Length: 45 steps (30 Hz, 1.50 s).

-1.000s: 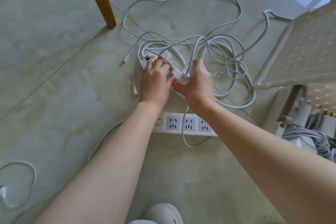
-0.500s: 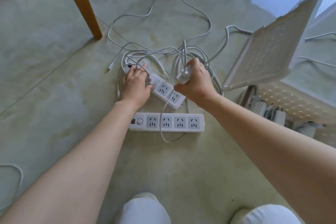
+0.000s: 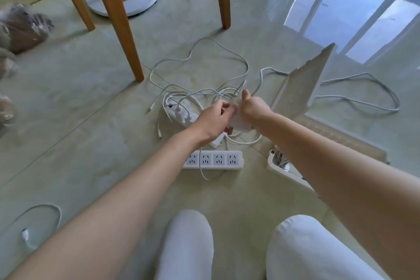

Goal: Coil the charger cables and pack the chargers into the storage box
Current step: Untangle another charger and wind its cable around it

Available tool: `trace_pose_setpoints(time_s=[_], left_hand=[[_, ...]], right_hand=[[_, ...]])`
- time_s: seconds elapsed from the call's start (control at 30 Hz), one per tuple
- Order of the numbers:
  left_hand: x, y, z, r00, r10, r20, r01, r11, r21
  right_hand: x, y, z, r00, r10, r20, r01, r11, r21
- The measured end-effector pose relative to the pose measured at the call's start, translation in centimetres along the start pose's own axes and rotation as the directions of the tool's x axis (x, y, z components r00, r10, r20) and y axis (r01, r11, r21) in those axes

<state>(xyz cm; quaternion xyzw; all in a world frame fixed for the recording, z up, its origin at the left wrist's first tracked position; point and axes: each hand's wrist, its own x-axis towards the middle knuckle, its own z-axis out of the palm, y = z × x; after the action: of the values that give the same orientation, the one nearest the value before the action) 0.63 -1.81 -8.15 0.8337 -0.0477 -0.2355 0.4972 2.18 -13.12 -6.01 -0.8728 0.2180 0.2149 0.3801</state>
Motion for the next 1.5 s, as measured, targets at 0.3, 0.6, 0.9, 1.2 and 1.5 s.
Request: trace_pose_setpoints(time_s=[0.3, 0.6, 0.9, 1.2, 1.5], left_hand=[[-6.1, 5.1, -2.7, 0.988, -0.1, 0.114, 0.133, 0.932, -0.338], [-14.5, 12.9, -6.9, 0.954, 0.181, 0.238, 0.014, 0.768, -0.64], [-20.9, 13.1, -7.1, 0.948, 0.086, 0.306, 0.068, 0.885, -0.46], [-24.6, 11.8, -6.1, 0.939, 0.183, 0.29, 0.093, 0.677, -0.73], [-23.0, 11.0, -4.8, 0.97, -0.051, -0.237, -0.186, 0.472, -0.862]], right_hand=[[-7.6, -1.2, -4.7, 0.985, -0.096, 0.143, 0.093, 0.995, 0.023], [-13.7, -2.6, -7.1, 0.768, -0.525, -0.366, 0.548, 0.835, -0.049], [-19.2, -1.7, -8.7, 0.702, -0.442, -0.559, 0.529, 0.848, -0.006], [-22.8, 1.7, -5.6, 0.831, -0.485, -0.273, 0.536, 0.829, 0.157], [-24.8, 4.5, -2.3, 0.814, -0.58, 0.024, 0.532, 0.729, -0.431]])
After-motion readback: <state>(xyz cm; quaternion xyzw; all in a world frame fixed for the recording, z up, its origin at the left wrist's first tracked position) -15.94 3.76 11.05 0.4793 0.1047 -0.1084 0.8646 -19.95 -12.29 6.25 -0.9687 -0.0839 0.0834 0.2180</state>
